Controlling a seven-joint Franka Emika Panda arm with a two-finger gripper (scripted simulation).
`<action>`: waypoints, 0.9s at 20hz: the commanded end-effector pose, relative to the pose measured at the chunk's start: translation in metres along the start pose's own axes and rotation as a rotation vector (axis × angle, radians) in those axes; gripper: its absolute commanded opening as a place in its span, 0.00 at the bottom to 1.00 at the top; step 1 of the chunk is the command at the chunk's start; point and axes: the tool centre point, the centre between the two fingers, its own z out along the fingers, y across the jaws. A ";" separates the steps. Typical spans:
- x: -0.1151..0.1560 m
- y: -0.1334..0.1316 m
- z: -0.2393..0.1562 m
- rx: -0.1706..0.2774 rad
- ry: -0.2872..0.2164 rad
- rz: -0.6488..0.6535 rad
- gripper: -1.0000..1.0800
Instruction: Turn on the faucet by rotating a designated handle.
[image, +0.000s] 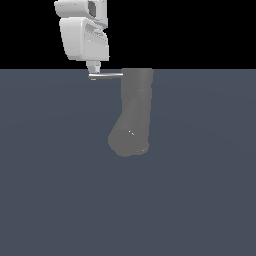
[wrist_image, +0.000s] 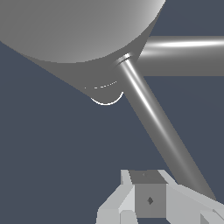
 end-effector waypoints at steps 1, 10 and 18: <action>0.000 0.012 0.000 -0.007 0.004 -0.002 0.00; 0.014 0.022 0.000 -0.002 0.000 -0.001 0.00; 0.032 0.040 0.000 -0.003 0.002 -0.001 0.00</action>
